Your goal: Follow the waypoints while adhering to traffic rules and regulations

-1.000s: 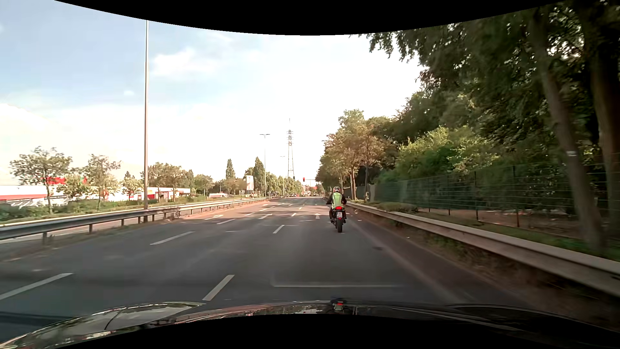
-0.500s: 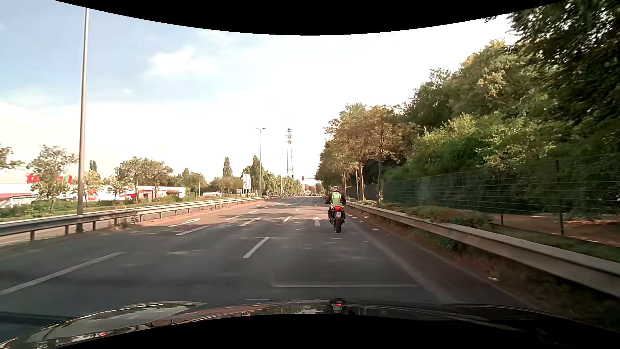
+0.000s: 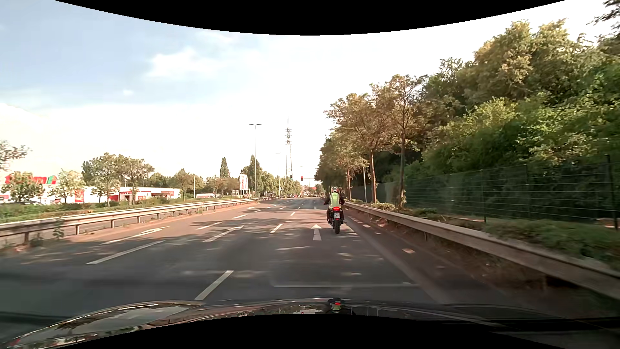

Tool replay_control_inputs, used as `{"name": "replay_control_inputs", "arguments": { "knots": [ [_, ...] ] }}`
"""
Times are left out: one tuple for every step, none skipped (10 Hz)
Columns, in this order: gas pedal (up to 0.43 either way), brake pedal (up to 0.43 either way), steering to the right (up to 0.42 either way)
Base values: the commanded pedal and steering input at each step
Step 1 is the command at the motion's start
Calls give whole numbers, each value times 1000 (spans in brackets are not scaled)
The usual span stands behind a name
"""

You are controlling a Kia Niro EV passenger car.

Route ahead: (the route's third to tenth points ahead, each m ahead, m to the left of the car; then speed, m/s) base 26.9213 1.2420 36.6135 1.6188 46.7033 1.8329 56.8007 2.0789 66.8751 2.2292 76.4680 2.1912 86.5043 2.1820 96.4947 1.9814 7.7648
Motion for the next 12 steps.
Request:
{"name": "replay_control_inputs", "arguments": {
  "knots": [
    [67, 0, -3],
    [67, 0, -3],
    [67, 0, -3],
    [67, 0, -3],
    [67, 0, -3],
    [67, 0, -4],
    [67, 0, -4],
    [67, 0, -4],
    [67, 0, -4],
    [67, 0, -4],
    [67, 0, -5],
    [79, 0, -6]
  ]
}}
